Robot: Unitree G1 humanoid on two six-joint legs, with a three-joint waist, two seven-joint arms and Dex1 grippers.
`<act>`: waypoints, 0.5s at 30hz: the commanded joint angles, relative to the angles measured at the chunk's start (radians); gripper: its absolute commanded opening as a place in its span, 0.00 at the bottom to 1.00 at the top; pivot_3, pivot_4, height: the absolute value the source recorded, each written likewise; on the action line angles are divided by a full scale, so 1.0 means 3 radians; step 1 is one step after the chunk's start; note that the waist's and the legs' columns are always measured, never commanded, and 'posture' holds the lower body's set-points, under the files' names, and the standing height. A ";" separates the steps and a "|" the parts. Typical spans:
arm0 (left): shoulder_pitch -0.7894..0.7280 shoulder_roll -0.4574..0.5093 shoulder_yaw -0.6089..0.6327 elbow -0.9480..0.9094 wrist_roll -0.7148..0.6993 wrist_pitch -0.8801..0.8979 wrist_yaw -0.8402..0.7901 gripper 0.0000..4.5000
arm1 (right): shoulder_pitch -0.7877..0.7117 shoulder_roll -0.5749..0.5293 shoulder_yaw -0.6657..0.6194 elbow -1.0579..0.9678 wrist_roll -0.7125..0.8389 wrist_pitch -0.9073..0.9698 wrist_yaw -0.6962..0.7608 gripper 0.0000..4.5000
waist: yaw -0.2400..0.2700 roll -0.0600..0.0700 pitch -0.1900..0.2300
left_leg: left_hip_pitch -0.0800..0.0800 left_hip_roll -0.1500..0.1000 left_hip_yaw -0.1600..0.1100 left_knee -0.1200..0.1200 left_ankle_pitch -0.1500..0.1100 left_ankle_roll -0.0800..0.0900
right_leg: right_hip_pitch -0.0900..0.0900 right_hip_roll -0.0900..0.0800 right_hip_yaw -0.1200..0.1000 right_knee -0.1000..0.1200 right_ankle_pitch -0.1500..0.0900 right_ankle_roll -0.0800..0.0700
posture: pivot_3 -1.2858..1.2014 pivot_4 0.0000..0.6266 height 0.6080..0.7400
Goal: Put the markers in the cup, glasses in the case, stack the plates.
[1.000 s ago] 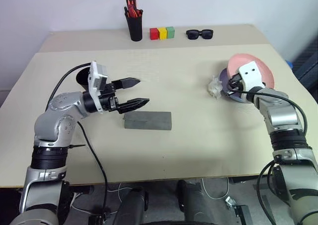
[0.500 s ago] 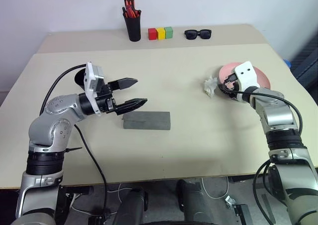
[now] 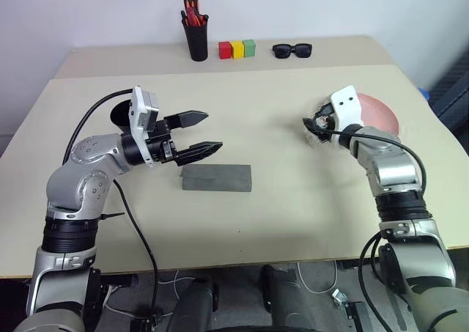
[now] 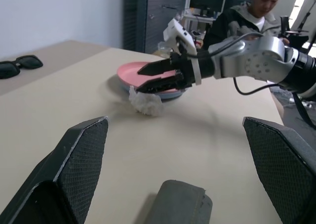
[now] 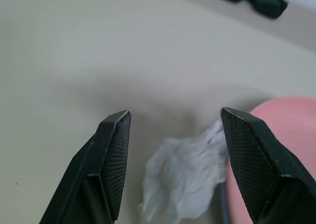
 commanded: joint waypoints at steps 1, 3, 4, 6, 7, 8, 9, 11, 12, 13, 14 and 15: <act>0.0012 0.0067 0.0087 -0.0091 -0.0054 -0.0032 -0.0020 1.00 | -0.0017 0.0003 0.0079 0.0061 -0.0113 -0.0112 0.0004 0.65 | 0.0000 0.0000 0.0000 | 0.0000 0.0000 0.0000 0.0000 0.0000 0.0000 | 0.0000 0.0000 0.0000 0.0000 0.0000 0.0000 | 0.52 0.24 1.00; 0.0034 0.0081 0.0091 -0.0096 -0.0047 -0.0045 -0.0026 1.00 | -0.0008 -0.0009 0.0159 0.0105 -0.0195 -0.0173 0.0013 0.65 | -0.0002 0.0000 0.0000 | 0.0000 0.0000 0.0000 0.0000 0.0000 0.0000 | 0.0000 0.0000 0.0000 0.0000 0.0000 0.0000 | 0.52 0.24 1.00; 0.0046 0.0085 0.0094 -0.0102 -0.0045 -0.0055 -0.0022 1.00 | 0.0003 -0.0011 0.0187 0.0140 -0.0226 -0.0203 0.0019 0.65 | -0.0002 0.0000 0.0000 | 0.0000 0.0000 0.0000 0.0000 0.0000 0.0000 | 0.0000 0.0000 0.0000 0.0000 0.0000 0.0000 | 0.52 0.24 1.00; 0.0070 0.0092 0.0104 -0.0116 -0.0046 -0.0065 -0.0015 1.00 | 0.0004 -0.0002 0.0188 0.0188 -0.0230 -0.0188 0.0040 0.53 | -0.0002 0.0000 0.0000 | 0.0000 0.0000 0.0000 0.0000 0.0000 0.0000 | 0.0000 0.0000 0.0000 0.0000 0.0000 0.0000 | 0.52 0.24 1.00; 0.0081 0.0095 0.0110 -0.0122 -0.0047 -0.0070 -0.0015 1.00 | -0.0001 -0.0002 0.0192 0.0195 -0.0237 -0.0194 0.0050 0.47 | -0.0002 0.0000 0.0000 | 0.0000 0.0000 0.0000 0.0000 0.0000 0.0000 | 0.0000 0.0000 0.0000 0.0000 0.0000 0.0000 | 0.52 0.24 1.00; 0.0088 0.0098 0.0112 -0.0126 -0.0049 -0.0072 -0.0015 1.00 | -0.0008 -0.0002 0.0193 0.0197 -0.0244 -0.0200 0.0056 0.36 | -0.0002 0.0000 0.0000 | 0.0000 0.0000 0.0000 0.0000 0.0000 0.0000 | 0.0000 0.0000 0.0000 0.0000 0.0000 0.0000 | 0.52 0.24 1.00; 0.0094 0.0100 0.0114 -0.0128 -0.0050 -0.0074 -0.0015 1.00 | -0.0018 -0.0004 0.0191 0.0197 -0.0255 -0.0211 0.0050 0.25 | -0.0002 0.0000 0.0000 | 0.0000 0.0000 0.0000 0.0000 0.0000 0.0000 | 0.0000 0.0000 0.0000 0.0000 0.0000 0.0000 | 0.52 0.24 1.00; 0.0101 0.0098 0.0108 -0.0130 -0.0048 -0.0083 -0.0011 1.00 | -0.0028 -0.0019 0.0203 0.0194 -0.0282 -0.0241 0.0075 0.03 | -0.0002 0.0000 0.0000 | 0.0000 0.0000 0.0000 0.0000 0.0000 0.0000 | 0.0000 0.0000 0.0000 0.0000 0.0000 0.0000 | 0.52 0.24 1.00; 0.0099 0.0093 0.0100 -0.0128 -0.0045 -0.0087 -0.0007 1.00 | -0.0031 -0.0017 0.0181 0.0182 -0.0267 -0.0235 0.0080 0.01 | -0.0002 0.0000 0.0000 | 0.0000 0.0000 0.0000 0.0000 0.0000 0.0000 | 0.0000 0.0000 0.0000 0.0000 0.0000 0.0000 | 0.52 0.24 1.00; 0.0097 0.0089 0.0095 -0.0127 -0.0045 -0.0088 -0.0003 1.00 | -0.0030 -0.0019 0.0167 0.0167 -0.0257 -0.0227 0.0093 0.01 | -0.0002 0.0000 0.0000 | 0.0000 0.0000 0.0000 0.0000 0.0000 0.0000 | 0.0000 0.0000 0.0000 0.0000 0.0000 0.0000 | 0.52 0.24 1.00; 0.0097 0.0088 0.0092 -0.0127 -0.0046 -0.0087 -0.0001 1.00 | -0.0025 -0.0026 0.0164 0.0146 -0.0256 -0.0227 0.0106 0.01 | -0.0002 0.0000 0.0000 | 0.0000 0.0000 0.0000 0.0000 0.0000 0.0000 | 0.0000 0.0000 0.0000 0.0000 0.0000 0.0000 | 0.52 0.24 1.00; 0.0098 0.0088 0.0090 -0.0128 -0.0047 -0.0086 -0.0001 1.00 | -0.0021 -0.0032 0.0158 0.0123 -0.0253 -0.0220 0.0116 0.01 | -0.0002 0.0000 0.0000 | 0.0000 0.0000 0.0000 0.0000 0.0000 0.0000 | 0.0000 0.0000 0.0000 0.0000 0.0000 0.0000 | 0.52 0.24 1.00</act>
